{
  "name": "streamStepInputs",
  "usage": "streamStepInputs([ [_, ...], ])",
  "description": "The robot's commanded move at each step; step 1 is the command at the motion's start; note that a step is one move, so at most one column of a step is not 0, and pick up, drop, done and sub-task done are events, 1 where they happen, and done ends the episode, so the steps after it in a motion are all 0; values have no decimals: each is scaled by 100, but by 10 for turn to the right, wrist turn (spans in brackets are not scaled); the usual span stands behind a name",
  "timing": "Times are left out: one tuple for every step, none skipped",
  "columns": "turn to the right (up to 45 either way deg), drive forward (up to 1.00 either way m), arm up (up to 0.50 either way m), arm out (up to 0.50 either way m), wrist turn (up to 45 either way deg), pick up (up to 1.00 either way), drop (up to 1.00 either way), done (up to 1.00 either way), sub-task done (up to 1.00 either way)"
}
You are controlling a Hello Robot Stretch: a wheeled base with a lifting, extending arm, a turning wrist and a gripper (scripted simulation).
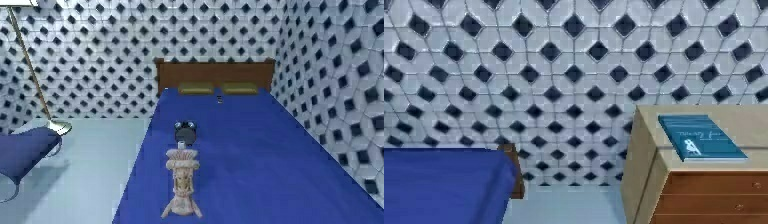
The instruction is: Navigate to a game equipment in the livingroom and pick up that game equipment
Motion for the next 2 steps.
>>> streamStepInputs([
  [-450,0,0,0,0,0,0,0,0],
  [-450,0,0,0,0,0,0,0,0],
])
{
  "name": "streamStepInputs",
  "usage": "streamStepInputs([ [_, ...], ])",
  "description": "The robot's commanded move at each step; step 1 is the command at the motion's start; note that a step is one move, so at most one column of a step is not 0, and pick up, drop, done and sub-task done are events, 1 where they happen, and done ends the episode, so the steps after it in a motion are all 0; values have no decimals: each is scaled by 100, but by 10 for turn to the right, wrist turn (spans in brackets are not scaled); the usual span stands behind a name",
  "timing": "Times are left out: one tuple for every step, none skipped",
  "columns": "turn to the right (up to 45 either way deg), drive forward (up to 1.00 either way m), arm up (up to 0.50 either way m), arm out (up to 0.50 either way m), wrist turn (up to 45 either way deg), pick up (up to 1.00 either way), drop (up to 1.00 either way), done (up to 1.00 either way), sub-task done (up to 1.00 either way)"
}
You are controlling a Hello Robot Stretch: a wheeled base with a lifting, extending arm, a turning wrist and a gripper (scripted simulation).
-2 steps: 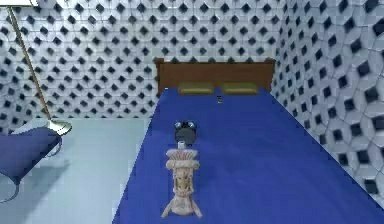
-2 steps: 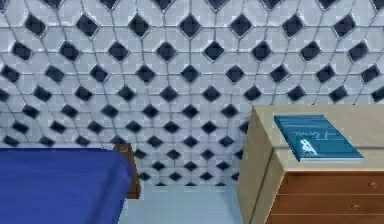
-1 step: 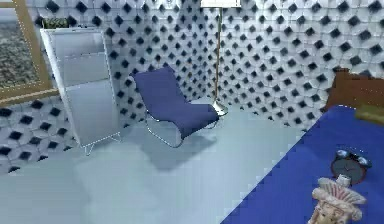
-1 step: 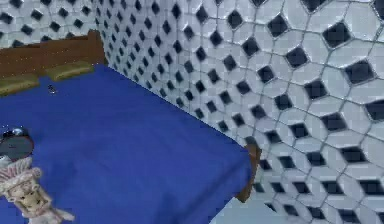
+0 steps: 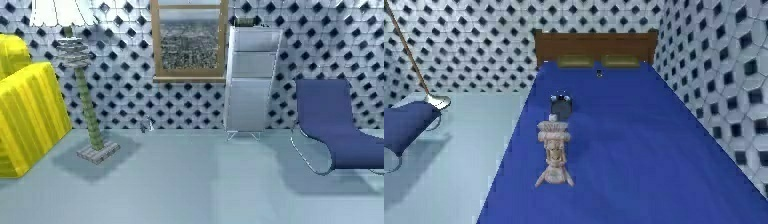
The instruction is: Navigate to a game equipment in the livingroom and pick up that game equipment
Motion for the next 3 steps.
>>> streamStepInputs([
  [-450,0,0,0,0,0,0,0,0],
  [-420,0,0,0,0,0,0,0,0],
  [-30,0,0,0,0,0,0,0,0],
])
